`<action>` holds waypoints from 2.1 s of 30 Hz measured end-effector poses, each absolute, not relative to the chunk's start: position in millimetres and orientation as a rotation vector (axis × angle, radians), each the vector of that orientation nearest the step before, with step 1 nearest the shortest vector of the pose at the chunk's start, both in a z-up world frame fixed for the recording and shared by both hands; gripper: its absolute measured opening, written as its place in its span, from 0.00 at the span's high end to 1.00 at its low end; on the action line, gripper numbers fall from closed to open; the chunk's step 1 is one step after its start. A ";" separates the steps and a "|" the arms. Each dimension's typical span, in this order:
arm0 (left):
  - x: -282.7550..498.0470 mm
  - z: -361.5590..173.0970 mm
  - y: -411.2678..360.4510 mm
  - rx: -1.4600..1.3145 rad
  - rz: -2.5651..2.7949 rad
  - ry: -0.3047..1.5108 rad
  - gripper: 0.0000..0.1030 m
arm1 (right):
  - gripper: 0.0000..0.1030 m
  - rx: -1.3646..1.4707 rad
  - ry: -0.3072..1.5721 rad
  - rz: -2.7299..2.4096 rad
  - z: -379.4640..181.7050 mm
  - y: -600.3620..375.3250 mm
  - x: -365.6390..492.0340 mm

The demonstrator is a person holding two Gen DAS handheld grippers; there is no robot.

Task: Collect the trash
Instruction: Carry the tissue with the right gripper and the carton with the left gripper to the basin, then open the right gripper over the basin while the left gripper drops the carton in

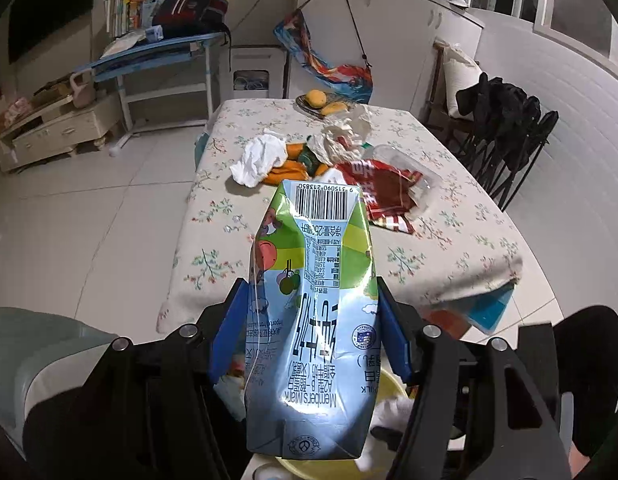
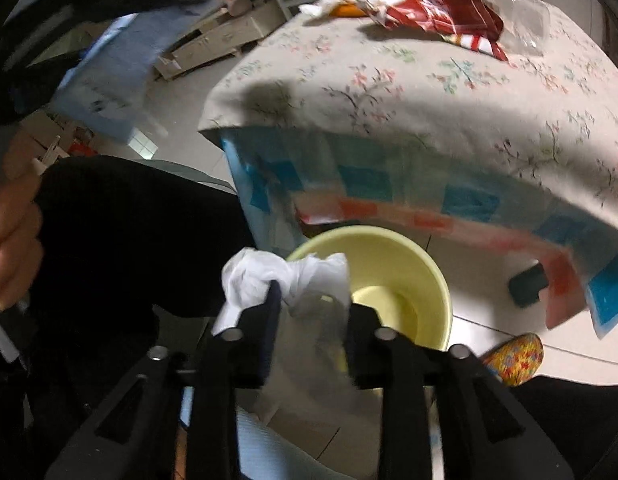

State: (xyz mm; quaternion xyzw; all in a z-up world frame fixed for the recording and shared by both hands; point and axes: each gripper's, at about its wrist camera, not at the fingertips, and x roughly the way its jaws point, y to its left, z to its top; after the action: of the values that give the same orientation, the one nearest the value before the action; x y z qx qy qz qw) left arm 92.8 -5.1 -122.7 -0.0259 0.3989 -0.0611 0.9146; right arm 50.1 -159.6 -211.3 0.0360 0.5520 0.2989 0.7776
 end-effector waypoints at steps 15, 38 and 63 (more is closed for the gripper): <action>60.8 -134.3 -37.2 0.022 -0.218 0.883 0.42 | 0.35 0.223 1.046 0.415 -182.2 -211.4 51.1; 52.0 -229.5 -87.5 0.208 -0.334 1.208 0.42 | 0.25 0.336 0.886 0.278 -161.7 -252.1 49.6; 47.3 -162.2 -59.0 0.181 -0.068 0.827 0.20 | 0.25 0.271 0.796 0.259 -145.8 -244.3 42.2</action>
State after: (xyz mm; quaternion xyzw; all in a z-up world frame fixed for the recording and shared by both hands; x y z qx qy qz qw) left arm 47.3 -59.0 -162.2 0.0879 0.4011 -0.0328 0.9112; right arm 42.2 -244.3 -145.8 0.1310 0.3853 0.1253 0.9048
